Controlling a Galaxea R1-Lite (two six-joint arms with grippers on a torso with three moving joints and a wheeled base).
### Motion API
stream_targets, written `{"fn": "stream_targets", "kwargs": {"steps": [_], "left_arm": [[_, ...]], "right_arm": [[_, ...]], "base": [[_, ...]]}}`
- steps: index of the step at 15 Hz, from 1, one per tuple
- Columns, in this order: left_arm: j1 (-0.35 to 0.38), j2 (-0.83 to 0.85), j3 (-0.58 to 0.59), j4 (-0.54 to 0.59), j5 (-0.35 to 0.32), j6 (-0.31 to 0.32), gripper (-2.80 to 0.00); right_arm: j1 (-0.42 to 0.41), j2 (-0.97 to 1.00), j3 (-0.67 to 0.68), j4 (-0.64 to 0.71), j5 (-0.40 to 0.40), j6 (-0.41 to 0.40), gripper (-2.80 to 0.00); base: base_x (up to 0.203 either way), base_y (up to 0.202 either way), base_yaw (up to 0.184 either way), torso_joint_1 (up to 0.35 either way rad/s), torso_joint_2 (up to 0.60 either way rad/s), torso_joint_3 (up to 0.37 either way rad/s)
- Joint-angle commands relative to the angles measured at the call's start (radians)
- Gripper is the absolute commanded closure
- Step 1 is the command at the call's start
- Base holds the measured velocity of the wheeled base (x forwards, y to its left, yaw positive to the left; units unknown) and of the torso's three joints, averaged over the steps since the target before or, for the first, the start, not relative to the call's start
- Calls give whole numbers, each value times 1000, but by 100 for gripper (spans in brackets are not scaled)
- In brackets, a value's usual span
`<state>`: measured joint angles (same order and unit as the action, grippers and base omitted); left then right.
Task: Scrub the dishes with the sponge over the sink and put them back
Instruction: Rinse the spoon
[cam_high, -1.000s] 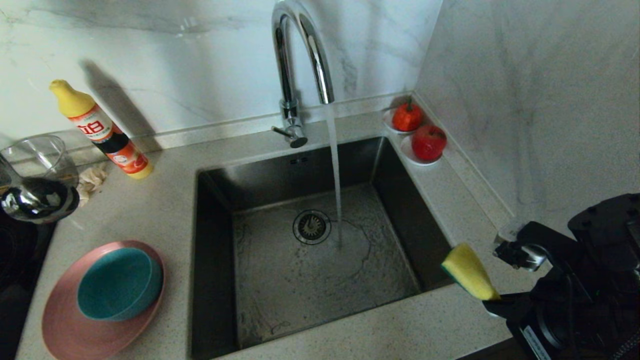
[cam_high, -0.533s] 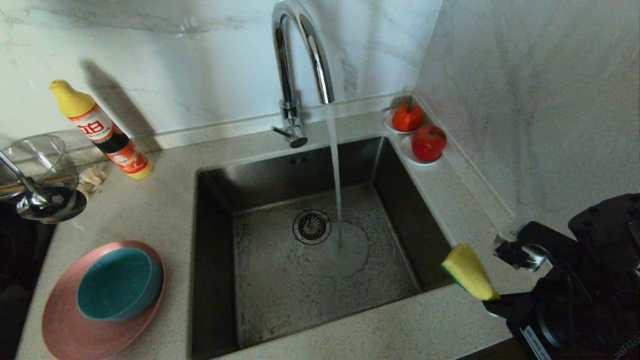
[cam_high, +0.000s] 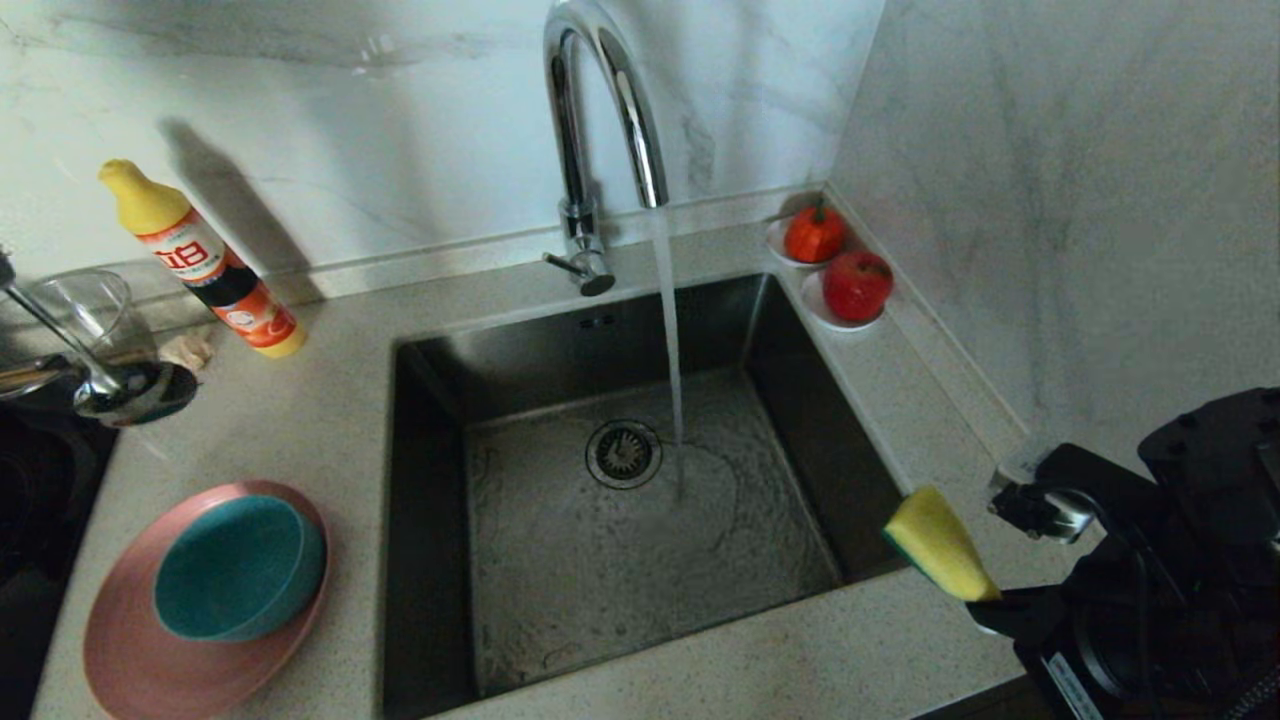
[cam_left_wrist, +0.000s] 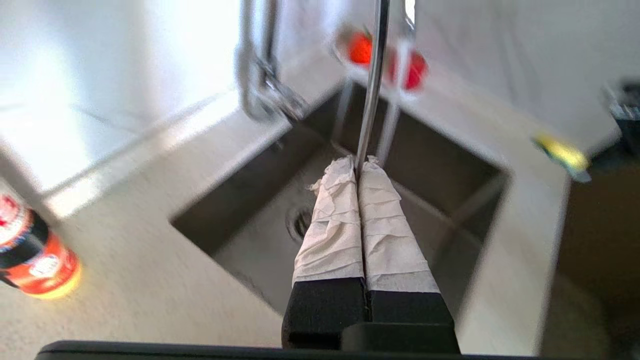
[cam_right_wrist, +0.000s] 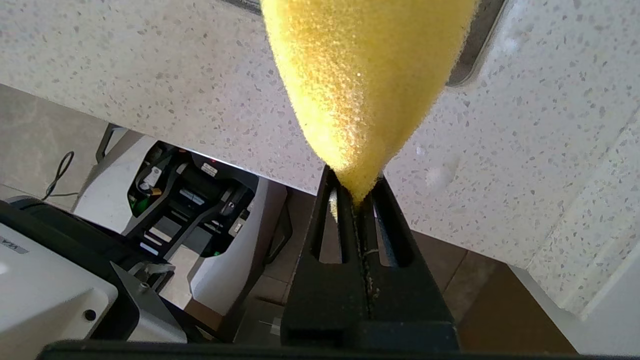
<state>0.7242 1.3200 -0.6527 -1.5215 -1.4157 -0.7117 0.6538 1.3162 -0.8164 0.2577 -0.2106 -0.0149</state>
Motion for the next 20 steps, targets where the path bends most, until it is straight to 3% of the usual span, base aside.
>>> {"fn": "stream_targets", "kwargs": {"steps": [1,7,12,15,17,20], "left_arm": [[-28,0,37,-9,67,3,0],[-109,-4,89,-9,318,43,0],[-190,-5,123,-9,514,131,0],[-242,0,159,-9,600,200,0],[-264,5,160,-9,609,253,0],[-275,4,165,-9,637,273,0]], "right_arm": [[0,-2,2,2,-1,0,0],[1,9,0,0,-1,0,0],[1,5,2,-8,-1,0,0],[1,3,2,-12,-3,-2,0],[1,-6,2,-12,-3,0,0],[1,-6,2,-12,-3,0,0]], "base": [[0,0,0,0,0,0],[0,0,0,0,0,0],[0,0,0,0,0,0],[0,0,0,0,0,0],[0,0,0,0,0,0],[0,0,0,0,0,0]]}}
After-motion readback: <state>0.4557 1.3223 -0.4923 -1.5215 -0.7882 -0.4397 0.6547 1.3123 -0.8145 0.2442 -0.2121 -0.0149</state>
